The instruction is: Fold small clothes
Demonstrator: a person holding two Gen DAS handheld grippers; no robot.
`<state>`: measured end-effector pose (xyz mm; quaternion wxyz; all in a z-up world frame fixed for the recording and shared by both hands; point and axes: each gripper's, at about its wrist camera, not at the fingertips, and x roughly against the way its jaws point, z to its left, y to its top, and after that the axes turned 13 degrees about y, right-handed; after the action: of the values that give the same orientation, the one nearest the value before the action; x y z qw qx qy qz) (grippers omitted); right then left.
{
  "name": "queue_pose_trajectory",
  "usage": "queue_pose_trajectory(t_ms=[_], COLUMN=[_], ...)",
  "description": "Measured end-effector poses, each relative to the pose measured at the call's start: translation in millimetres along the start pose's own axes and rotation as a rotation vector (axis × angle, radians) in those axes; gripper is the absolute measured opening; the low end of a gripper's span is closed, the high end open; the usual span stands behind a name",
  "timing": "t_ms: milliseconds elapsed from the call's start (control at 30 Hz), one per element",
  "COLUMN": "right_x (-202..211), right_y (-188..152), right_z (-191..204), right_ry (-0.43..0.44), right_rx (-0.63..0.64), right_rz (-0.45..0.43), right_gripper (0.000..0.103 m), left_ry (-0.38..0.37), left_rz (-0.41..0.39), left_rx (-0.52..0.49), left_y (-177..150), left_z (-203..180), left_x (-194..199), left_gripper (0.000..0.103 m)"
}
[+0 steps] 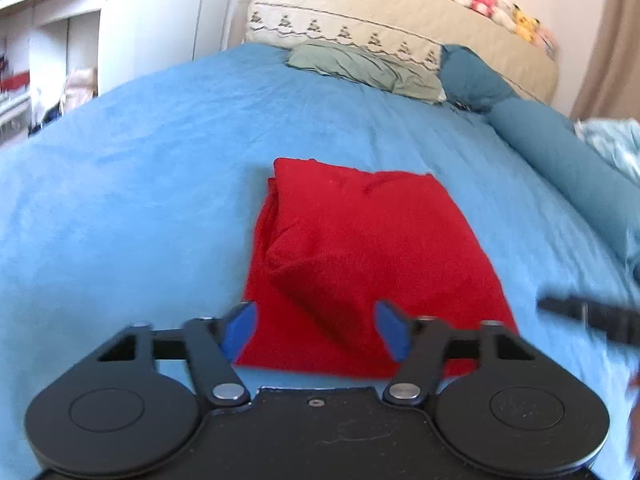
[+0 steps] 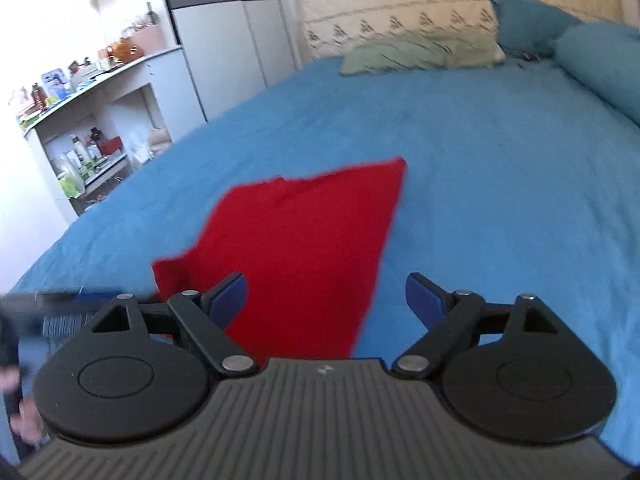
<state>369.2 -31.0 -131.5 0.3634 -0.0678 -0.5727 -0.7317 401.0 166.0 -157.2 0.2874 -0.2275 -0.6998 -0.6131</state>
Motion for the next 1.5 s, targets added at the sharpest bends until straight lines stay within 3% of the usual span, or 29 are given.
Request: queue_pose_trajectory(t_ms=[100, 167, 233, 400, 500, 600, 733, 800, 1000, 1100, 1167, 1233, 1267, 1333, 1400, 1500], right_x=[-3.0, -14.8, -23.0, -30.2, -32.5, -35.3, -40.7, -46.8, -43.0, -32.3, -22.0, -8.1, -2.3, 3.5, -4.4, -32.6], right_y=[-27.2, -42.7, -59.9, -80.7, -74.2, -66.4, -67.9, -71.6, -80.9, -79.0, -73.6, -65.7, -60.1, -46.6, -25.6, 4.1], right_z=[1.4, 5.3, 10.3, 10.1, 7.1, 7.6, 8.9, 2.1, -7.0, -14.4, -18.6, -20.0, -18.9, -19.1, -23.6, -32.6], right_ry=[-0.007, -0.034, -0.055, -0.099, -0.137, -0.142, -0.191, -0.215, -0.215, -0.162, -0.118, -0.064, -0.045, -0.007, 0.029, 0.074], right_rx=[-0.017, 0.018, 0.049, 0.063, 0.047, 0.062, 0.096, 0.077, 0.149, 0.14, 0.135, 0.134, 0.132, 0.113, 0.045, -0.079], right_rz=[0.021, 0.051, 0.072, 0.048, -0.005, 0.006, 0.048, 0.08, 0.126, 0.142, 0.138, 0.118, 0.104, 0.08, 0.086, 0.152], right_gripper=[0.102, 0.102, 0.101, 0.097, 0.096, 0.088, 0.082, 0.077, 0.077, 0.08, 0.086, 0.1, 0.103, 0.103, 0.103, 0.103], left_ry=[0.033, 0.037, 0.035, 0.046, 0.039, 0.028, 0.055, 0.058, 0.058, 0.184, 0.213, 0.214, 0.209, 0.168, 0.078, -0.026], left_rz=[0.014, 0.035, 0.062, 0.047, 0.009, -0.022, 0.053, 0.083, 0.051, 0.028, -0.01, -0.053, -0.067, -0.073, -0.042, 0.068], left_rx=[0.059, 0.085, 0.114, 0.15, 0.161, 0.179, 0.191, 0.208, 0.208, 0.114, 0.059, 0.003, -0.021, -0.035, -0.017, 0.013], left_y=[7.1, 7.8, 6.6, 6.8, 9.7, 10.4, -8.7, -22.6, -25.0, -22.1, -20.3, -12.4, -5.3, 12.0, 32.9, 58.9], left_z=[-1.2, -2.7, 1.4, 11.0, 18.2, 23.4, 26.6, 28.5, 34.2, 34.0, 39.9, 44.9, 46.0, 46.9, 46.9, 43.0], left_x=[-13.0, -19.4, -20.0, -13.3, -2.5, 7.6, -15.7, -26.8, -12.6, -1.3, 9.2, 19.6, 22.1, 19.0, 4.6, -33.7], left_gripper=[0.055, 0.039, 0.013, 0.009, 0.008, 0.008, 0.009, 0.011, 0.022, 0.061, 0.063, 0.076, 0.081, 0.103, 0.103, 0.103])
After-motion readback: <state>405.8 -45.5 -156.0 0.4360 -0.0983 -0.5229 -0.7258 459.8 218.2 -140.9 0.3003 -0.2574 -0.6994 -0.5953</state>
